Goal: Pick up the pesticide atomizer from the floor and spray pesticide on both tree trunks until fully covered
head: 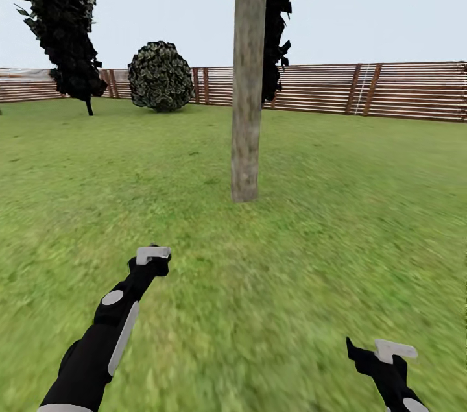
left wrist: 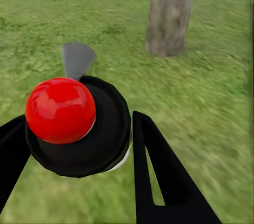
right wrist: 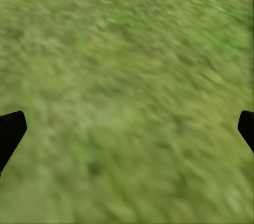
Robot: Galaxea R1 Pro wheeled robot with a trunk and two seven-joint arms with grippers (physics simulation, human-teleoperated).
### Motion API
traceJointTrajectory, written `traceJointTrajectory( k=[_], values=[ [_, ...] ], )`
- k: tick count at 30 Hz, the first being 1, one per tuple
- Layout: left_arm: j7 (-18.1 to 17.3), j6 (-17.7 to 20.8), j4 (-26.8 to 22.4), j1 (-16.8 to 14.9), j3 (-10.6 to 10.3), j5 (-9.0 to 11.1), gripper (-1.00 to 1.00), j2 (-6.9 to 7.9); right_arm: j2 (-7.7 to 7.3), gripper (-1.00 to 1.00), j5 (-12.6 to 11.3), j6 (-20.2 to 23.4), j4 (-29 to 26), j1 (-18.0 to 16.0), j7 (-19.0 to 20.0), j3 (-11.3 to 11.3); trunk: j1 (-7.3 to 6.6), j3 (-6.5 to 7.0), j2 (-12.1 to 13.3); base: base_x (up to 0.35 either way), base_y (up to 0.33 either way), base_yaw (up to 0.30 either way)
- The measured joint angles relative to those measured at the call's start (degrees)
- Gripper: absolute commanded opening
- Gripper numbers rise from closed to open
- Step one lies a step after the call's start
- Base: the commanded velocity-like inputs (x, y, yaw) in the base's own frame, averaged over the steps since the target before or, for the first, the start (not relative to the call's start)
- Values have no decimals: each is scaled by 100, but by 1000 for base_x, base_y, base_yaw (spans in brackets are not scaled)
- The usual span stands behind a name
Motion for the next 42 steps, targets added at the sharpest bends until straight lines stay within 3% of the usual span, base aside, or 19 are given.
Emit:
traceJointTrajectory(
  k=[20,42],
  values=[
    [0,0,0,0,-2,0,-100,0,-19,100,11,9,6,1,-1,0,0,0,0,316,159,-9],
    [0,0,0,0,-3,0,-100,0,-35,100,-8,17,-21,1,1,0,0,0,0,335,5,0]
  ],
)
